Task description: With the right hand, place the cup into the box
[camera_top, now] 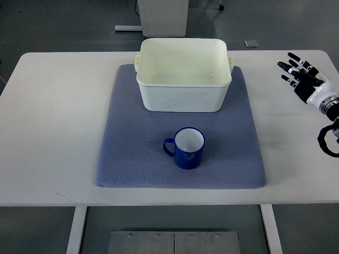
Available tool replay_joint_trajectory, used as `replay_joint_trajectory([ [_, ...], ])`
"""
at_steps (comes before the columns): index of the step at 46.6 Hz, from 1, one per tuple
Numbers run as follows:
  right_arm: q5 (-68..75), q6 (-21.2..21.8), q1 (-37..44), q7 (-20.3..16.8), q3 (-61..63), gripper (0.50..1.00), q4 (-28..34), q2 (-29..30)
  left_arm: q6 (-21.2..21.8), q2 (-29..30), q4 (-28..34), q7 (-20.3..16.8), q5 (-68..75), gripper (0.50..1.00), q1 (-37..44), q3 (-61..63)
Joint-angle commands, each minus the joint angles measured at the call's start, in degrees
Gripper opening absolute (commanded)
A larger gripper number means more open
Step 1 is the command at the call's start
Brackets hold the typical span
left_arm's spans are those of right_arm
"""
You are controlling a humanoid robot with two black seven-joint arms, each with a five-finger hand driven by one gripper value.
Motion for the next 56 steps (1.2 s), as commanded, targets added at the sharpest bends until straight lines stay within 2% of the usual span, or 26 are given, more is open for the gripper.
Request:
replay_joint_trajectory([
  [1, 0.0, -0.02, -0.04, 0.0, -0.02, 1.0, 0.01, 0.01, -0.07, 0.0, 0.0, 0.01, -0.01, 1.0, 0.24, 0.0],
  [56, 0.0, -0.02, 0.75, -0.09, 0.16, 1.0, -0.08, 0.27, 0.11, 0.0, 0.09, 0.01, -0.01, 1.0, 0.42, -0.09],
])
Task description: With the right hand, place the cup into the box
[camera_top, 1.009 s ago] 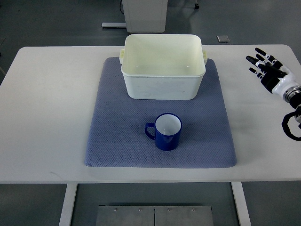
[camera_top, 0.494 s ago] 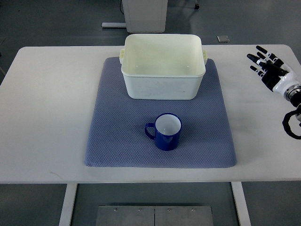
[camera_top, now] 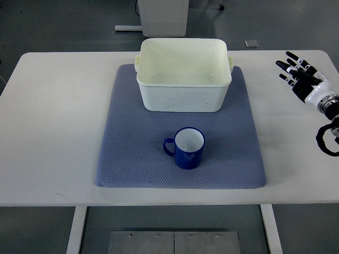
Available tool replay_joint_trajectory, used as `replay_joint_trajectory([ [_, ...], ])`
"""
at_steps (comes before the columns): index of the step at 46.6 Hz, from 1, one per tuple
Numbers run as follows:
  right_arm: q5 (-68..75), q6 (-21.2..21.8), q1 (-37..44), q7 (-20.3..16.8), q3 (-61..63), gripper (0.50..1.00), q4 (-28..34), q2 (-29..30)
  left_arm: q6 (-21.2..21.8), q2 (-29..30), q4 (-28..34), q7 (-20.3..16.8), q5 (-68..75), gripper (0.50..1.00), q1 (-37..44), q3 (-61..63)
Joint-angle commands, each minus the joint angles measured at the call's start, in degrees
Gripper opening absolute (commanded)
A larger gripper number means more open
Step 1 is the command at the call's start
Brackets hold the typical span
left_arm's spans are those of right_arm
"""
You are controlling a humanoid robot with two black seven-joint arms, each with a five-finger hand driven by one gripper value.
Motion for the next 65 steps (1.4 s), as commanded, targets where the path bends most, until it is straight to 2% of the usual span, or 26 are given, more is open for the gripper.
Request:
replay_joint_trajectory([
  [1, 0.0, -0.11, 0.26, -0.06, 0.0, 1.0, -0.01, -0.18, 0.0, 0.0, 0.0, -0.01, 0.0, 1.0, -0.05, -0.01],
  [29, 0.09, -0.37, 0.61, -0.15, 0.0, 1.0, -0.01, -0.36, 0.0, 0.0, 0.0, -0.01, 0.0, 1.0, -0.05, -0.01],
  [42, 0.09, -2.92, 1.93, -0.15, -0.35, 1.0, -0.01, 0.43, 0.0, 0.0, 0.0, -0.01, 0.0, 1.0, -0.05, -0.01],
  [65, -0.44, -3.01, 2.28, 0.29, -0.35, 1.0, -1.06, -0.27, 0.08, 0.0, 0.0, -0.01, 0.0, 1.0, -0.05, -0.01],
])
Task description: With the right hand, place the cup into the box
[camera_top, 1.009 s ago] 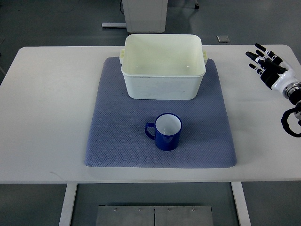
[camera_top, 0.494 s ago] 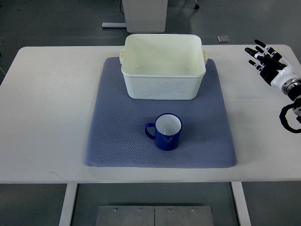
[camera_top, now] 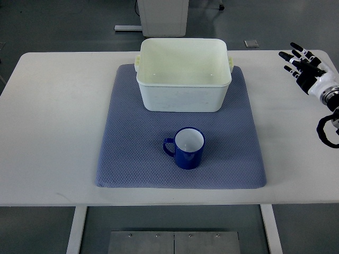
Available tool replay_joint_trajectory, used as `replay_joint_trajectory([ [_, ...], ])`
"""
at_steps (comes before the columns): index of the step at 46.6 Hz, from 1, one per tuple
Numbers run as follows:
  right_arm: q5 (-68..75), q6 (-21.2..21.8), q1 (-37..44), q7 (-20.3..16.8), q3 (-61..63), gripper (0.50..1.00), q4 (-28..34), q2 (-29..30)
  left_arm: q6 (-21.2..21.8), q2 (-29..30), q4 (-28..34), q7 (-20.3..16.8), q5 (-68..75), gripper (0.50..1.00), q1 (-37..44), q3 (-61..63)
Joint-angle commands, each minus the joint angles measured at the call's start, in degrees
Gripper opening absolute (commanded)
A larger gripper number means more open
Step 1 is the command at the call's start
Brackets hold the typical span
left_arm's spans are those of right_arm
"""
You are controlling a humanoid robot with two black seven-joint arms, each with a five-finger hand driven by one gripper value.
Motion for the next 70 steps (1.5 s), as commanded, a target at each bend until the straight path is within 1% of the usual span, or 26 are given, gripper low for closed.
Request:
replay_joint_trajectory([
  [1, -0.01, 0.07, -0.03, 0.08, 0.02, 1.0, -0.64, 0.02, 0.03, 0.0, 0.0, 0.01, 0.0, 1.0, -0.04, -0.02],
  [17, -0.01, 0.07, 1.28, 0.08, 0.46, 1.0, -0.91, -0.33, 0.03, 0.0, 0.0, 0.01, 0.0, 1.0, -0.04, -0.02],
  [19, 0.08, 0.07, 1.55, 0.08, 0.81, 1.0, -0.73, -1.81, 0.03, 0.0, 0.0, 0.01, 0.0, 1.0, -0.04, -0.02],
  [26, 0.34, 0.86, 1.11, 0.08, 2.13, 1.0, -0.12, -2.26, 0.03, 0.0, 0.0, 0.01, 0.0, 1.0, -0.04, -0.02],
  [30, 0.34, 1.21, 0.5, 0.52, 2.22, 1.0, 0.5, -2.35, 0.03, 0.0, 0.0, 0.01, 0.0, 1.0, -0.04, -0.02],
  [34, 0.17, 1.65, -0.82, 2.8, 2.05, 1.0, 1.64, -2.44, 0.03, 0.0, 0.0, 0.01, 0.0, 1.0, -0.04, -0.02],
  [37, -0.19, 1.65, -1.35, 5.26, 1.52, 1.0, 3.22, -3.05, 0.03, 0.0, 0.0, 0.01, 0.0, 1.0, -0.04, -0.02],
  [39, -0.8, 1.74, -1.79, 6.06, 1.17, 1.0, 4.62, -4.01, 0.03, 0.0, 0.0, 0.01, 0.0, 1.0, -0.04, -0.02],
  [46, -8.44, 1.83, -2.76, 7.11, -0.15, 1.0, 10.16, -8.06, 0.03, 0.0, 0.0, 0.01, 0.0, 1.0, -0.04, -0.02],
  [51, -10.12, 1.65, -4.16, 8.61, -0.33, 1.0, 13.68, -10.43, 0.03, 0.0, 0.0, 0.01, 0.0, 1.0, -0.04, -0.02],
  [59, -13.89, 1.91, -7.24, 8.69, -0.41, 1.0, 19.04, -14.12, 0.03, 0.0, 0.0, 0.01, 0.0, 1.0, -0.04, -0.02],
  [65, -15.83, 1.83, -9.08, 8.87, -0.33, 1.0, 21.94, -16.49, 0.03, 0.0, 0.0, 0.01, 0.0, 1.0, -0.04, -0.02],
  [70, -16.18, 1.91, -11.28, 11.32, -0.41, 1.0, 24.58, -19.48, 0.03, 0.0, 0.0, 0.01, 0.0, 1.0, -0.04, -0.02],
])
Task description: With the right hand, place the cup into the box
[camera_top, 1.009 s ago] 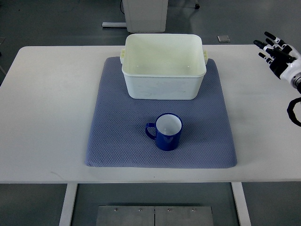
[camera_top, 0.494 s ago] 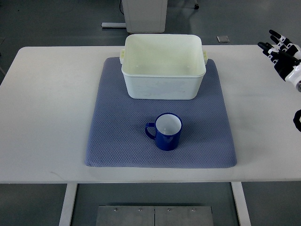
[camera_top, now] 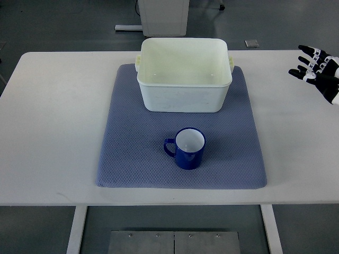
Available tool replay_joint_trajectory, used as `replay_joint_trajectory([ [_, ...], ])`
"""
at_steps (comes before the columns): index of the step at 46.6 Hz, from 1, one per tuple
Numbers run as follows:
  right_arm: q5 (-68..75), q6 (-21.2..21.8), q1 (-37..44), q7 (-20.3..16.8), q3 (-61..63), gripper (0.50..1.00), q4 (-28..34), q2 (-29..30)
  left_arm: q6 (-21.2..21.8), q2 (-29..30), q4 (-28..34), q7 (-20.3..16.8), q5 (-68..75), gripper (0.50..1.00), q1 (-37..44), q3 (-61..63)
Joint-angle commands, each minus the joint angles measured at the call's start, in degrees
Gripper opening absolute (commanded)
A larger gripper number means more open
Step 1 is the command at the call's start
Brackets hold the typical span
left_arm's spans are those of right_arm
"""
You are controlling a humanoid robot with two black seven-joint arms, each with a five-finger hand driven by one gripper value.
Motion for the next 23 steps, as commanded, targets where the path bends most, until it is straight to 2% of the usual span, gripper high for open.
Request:
replay_joint_trajectory([
  [1, -0.61, 0.06, -1.78, 2.17, 0.03, 1.0, 2.32, -2.43, 0.0, 0.0, 0.0, 0.0, 0.0, 1.0, -0.03, 0.0],
  [9, -4.04, -0.02, -4.42, 7.54, 0.12, 1.0, 8.65, -8.23, 0.0, 0.0, 0.0, 0.0, 0.0, 1.0, -0.03, 0.0],
  [23, -6.76, -0.73, -8.19, 8.42, 0.12, 1.0, 16.83, -13.15, 0.0, 0.0, 0.0, 0.0, 0.0, 1.0, -0.03, 0.0],
])
